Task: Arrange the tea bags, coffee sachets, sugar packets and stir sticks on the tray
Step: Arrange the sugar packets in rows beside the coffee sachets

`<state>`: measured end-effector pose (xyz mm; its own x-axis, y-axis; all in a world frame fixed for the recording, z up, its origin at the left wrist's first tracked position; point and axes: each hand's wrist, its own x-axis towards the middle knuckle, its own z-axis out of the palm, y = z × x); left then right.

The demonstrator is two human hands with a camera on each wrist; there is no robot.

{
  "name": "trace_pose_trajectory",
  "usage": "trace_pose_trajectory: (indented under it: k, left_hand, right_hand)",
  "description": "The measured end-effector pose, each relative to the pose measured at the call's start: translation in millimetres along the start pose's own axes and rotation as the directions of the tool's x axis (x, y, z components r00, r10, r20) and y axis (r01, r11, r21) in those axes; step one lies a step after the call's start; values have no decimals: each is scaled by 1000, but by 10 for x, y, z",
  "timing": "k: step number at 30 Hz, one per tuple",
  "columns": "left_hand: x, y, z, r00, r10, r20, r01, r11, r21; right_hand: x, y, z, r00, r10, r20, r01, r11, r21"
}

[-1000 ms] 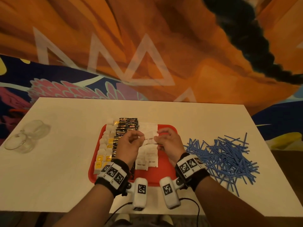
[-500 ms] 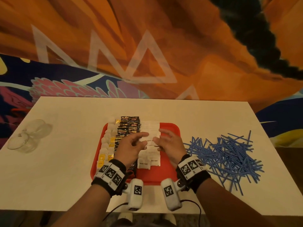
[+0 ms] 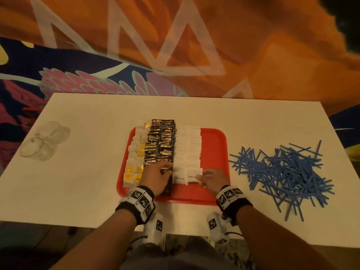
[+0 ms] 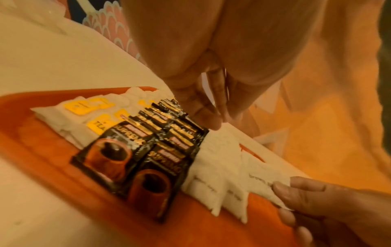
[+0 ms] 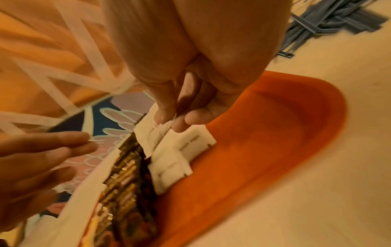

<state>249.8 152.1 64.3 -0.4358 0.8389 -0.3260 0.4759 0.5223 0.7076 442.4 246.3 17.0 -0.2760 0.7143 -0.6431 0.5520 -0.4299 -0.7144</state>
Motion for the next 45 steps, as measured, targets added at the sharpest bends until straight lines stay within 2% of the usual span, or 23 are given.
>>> trace_pose_trajectory:
  k: [5, 9, 14, 19, 21, 24, 27, 30, 34, 38, 43, 45]
  left_hand:
    - [-55, -232, 50, 997, 71, 10, -72, 973, 218]
    - [-70, -373, 100, 995, 103, 14, -102, 950, 295]
    - [-85, -442, 134, 994, 109, 26, -111, 929, 353]
    - [-88, -373, 193, 974, 195, 112, -225, 828, 514]
    - [-78, -302, 218, 957, 214, 197, -289, 765, 575]
    - [-42, -202, 269, 915, 213, 343, -396, 643, 656]
    - [20, -109, 320, 885, 181, 428, -452, 555, 698]
    - [80, -84, 357, 876, 135, 464, -463, 510, 725]
    - [118, -127, 374, 866, 93, 491, -470, 484, 738]
    - [142, -178, 393, 850, 140, 508, -506, 484, 713]
    - [184, -189, 388, 821, 143, 552, -548, 466, 695]
    - [213, -164, 366, 828, 171, 534, -541, 495, 680]
  right_hand:
    - [153, 270, 80, 998, 50, -47, -53, 996, -70]
    - [217, 293, 150, 996, 43, -77, -53, 990, -129]
    - [289, 251, 270, 984, 17, -178, -82, 928, -364]
    - [203, 177, 241, 976, -27, -215, -65, 909, -411]
    - [180, 166, 228, 974, -133, -186, 25, 871, -490]
    - [152, 149, 258, 931, -363, -35, 253, 712, -655]
    - [172, 168, 318, 923, -371, 100, 341, 673, -656]
    - [196, 191, 338, 928, -350, 126, 339, 655, -675]
    - [163, 164, 333, 936, -341, 81, 306, 683, -663]
    - [134, 150, 352, 933, -353, 67, 304, 680, -668]
    - [134, 144, 389, 945, -323, 39, 265, 694, -670]
    - [121, 128, 400, 947, -321, 15, 249, 702, -667]
